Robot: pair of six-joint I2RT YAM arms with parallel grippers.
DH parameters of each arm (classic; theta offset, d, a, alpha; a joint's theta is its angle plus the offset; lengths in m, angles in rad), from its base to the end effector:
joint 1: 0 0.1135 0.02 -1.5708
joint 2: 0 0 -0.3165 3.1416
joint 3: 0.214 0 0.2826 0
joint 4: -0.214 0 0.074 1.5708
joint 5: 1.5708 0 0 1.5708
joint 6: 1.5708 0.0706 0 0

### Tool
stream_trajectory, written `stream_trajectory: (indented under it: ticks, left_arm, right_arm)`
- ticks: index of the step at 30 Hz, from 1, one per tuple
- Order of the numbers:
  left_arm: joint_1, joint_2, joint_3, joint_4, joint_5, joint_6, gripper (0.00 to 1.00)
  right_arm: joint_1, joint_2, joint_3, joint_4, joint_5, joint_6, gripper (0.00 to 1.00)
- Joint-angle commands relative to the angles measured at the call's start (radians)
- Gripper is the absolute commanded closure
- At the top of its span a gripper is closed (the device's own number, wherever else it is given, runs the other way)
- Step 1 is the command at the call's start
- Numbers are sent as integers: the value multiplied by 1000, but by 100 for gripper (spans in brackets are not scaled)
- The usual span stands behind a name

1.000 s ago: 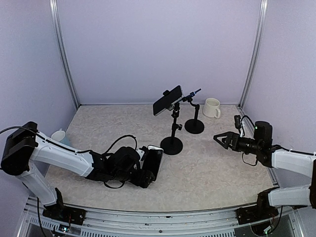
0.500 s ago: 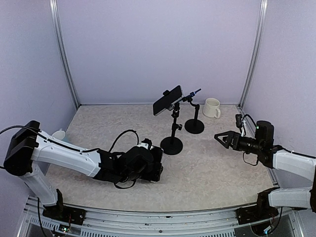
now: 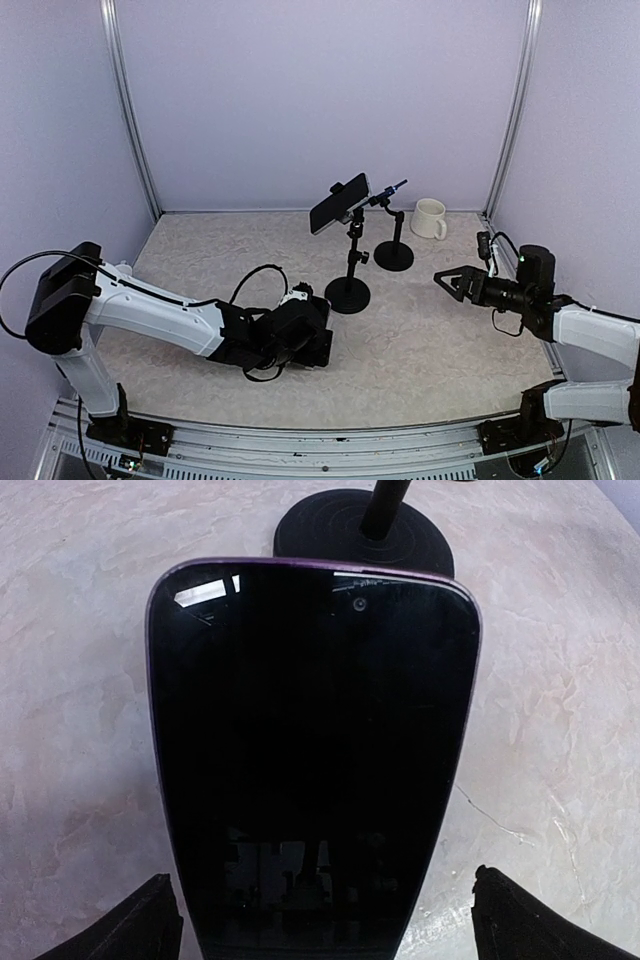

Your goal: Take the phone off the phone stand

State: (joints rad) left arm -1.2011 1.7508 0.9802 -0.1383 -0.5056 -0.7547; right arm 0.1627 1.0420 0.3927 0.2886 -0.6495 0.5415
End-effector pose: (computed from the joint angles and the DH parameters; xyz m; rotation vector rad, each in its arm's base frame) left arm 0.1764 -0.3607 0.1685 0.3164 2.3350 -0.3300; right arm 0.2284 0.0808 0.2216 -0.0791 2.0086 1.0856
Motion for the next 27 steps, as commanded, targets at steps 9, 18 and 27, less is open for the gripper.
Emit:
stream_trajectory:
  ticks: [9,18,27]
  left_arm:
    - [14,69,74,-31,-13,16,11]
    - [22,37,82,-44,-26,46,24]
    - [57,-53,62,-43,-28,80,33]
  right_arm:
    - [12,-6,-16,-4,12,-8,0]
    - [12,8,-16,-7,22,-12,0]
    - [12,44,-14,27,1,0,0]
